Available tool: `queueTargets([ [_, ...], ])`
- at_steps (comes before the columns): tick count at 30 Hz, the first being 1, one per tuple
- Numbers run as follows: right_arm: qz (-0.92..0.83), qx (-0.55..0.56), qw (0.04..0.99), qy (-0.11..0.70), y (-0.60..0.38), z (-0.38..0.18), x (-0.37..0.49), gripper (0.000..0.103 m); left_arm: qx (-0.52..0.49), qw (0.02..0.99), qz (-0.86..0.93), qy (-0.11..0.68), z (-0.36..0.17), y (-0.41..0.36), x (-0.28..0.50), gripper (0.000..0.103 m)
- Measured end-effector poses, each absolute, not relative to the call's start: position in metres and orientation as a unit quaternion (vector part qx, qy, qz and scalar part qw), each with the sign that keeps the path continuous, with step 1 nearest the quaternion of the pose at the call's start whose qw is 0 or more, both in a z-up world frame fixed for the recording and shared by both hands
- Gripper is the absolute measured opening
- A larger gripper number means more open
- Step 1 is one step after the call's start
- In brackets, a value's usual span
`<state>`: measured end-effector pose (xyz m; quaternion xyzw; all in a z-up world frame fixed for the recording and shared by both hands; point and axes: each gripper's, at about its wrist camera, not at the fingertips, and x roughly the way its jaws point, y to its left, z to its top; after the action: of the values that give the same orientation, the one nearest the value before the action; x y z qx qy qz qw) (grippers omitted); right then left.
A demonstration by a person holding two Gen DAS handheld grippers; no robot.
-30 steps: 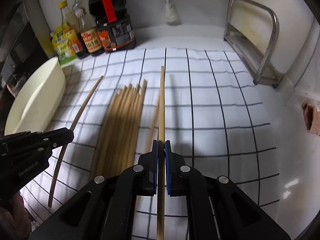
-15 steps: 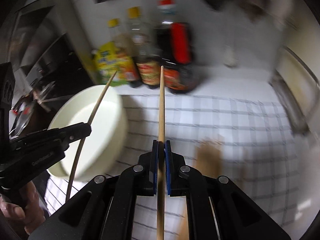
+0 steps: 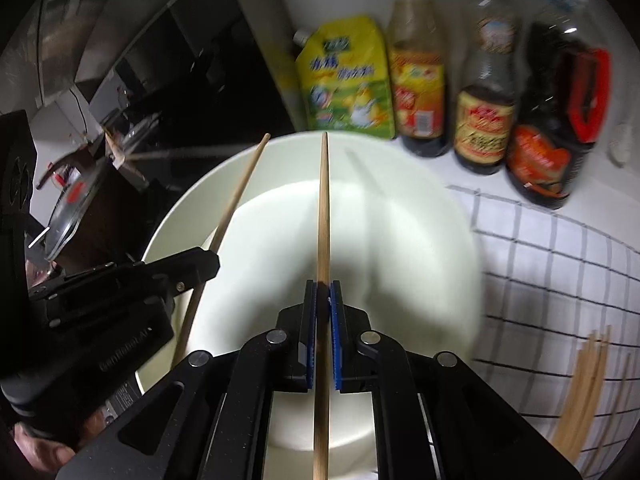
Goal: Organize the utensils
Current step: 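Carry both chopsticks into the white bowl and open both tools, then lift both open tools out of the bowl back to the chopstick bundle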
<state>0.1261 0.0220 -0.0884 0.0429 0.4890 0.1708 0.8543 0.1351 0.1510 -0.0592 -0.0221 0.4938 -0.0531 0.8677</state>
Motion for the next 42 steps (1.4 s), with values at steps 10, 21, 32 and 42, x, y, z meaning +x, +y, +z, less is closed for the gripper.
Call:
queueTargets([
  [10, 0.138, 0.048, 0.836, 0.529, 0.029, -0.117, 0.138, 0.006, -0.021, 0.849, -0.053, 0.525, -0.095, 0.163, 0.150, 0.008],
  [21, 0.118, 0.049, 0.849, 0.512, 0.025, -0.105, 0.130, 0.015, -0.018, 0.855, -0.041, 0.516, -0.086, 0.174, 0.143, 0.066],
  [32, 0.114, 0.037, 0.865, 0.487, 0.014, -0.074, 0.094, 0.027, -0.024, 0.867, -0.031, 0.496, -0.064, 0.182, 0.116, 0.066],
  [42, 0.096, 0.044, 0.882, 0.459, -0.021, -0.046, 0.050, 0.033, -0.017, 0.886, -0.030, 0.463, -0.033, 0.155, 0.082, 0.079],
])
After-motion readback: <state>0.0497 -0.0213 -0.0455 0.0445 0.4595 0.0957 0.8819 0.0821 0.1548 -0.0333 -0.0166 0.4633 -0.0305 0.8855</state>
